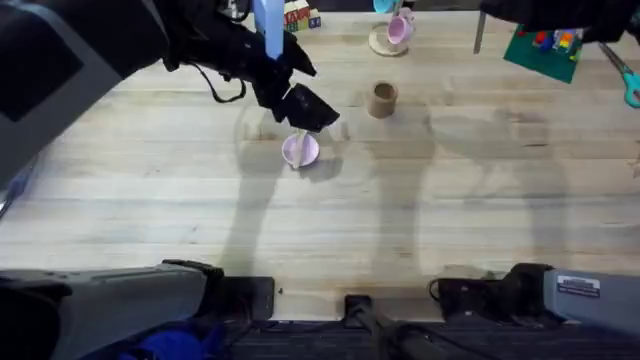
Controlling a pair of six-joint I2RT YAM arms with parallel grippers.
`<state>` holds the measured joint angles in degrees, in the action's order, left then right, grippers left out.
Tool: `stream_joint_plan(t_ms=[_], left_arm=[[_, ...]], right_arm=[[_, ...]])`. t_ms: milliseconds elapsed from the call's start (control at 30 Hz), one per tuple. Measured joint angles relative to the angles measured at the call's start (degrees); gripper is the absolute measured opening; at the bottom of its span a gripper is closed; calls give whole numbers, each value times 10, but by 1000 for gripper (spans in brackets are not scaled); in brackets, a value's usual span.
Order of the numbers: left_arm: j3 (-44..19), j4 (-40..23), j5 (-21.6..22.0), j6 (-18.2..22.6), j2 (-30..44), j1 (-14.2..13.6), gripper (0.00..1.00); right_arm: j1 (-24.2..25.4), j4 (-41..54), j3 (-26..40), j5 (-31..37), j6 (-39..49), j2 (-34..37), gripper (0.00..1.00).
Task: Pick up a utensil and set it on the pink plate, then put the other utensil in the container.
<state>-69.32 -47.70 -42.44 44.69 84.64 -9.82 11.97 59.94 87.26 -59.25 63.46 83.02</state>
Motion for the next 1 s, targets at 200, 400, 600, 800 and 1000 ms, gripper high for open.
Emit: stream_joint_plan(t_ms=[200,400,600,800,1000], left_arm=[[0,0,0,0,0,0,993],[0,0,0,0,0,0,993],[0,0,0,0,0,0,993],[0,0,0,0,0,0,993],[0,0,0,0,0,0,993]], right_arm=[[0,0,0,-60,31,17,31],[0,1,0,-115,69,45,31],[-1,1,0,-160,120,82,31],[-24,0,0,-183,186,127,31],[-62,-19,0,-196,227,177,31]])
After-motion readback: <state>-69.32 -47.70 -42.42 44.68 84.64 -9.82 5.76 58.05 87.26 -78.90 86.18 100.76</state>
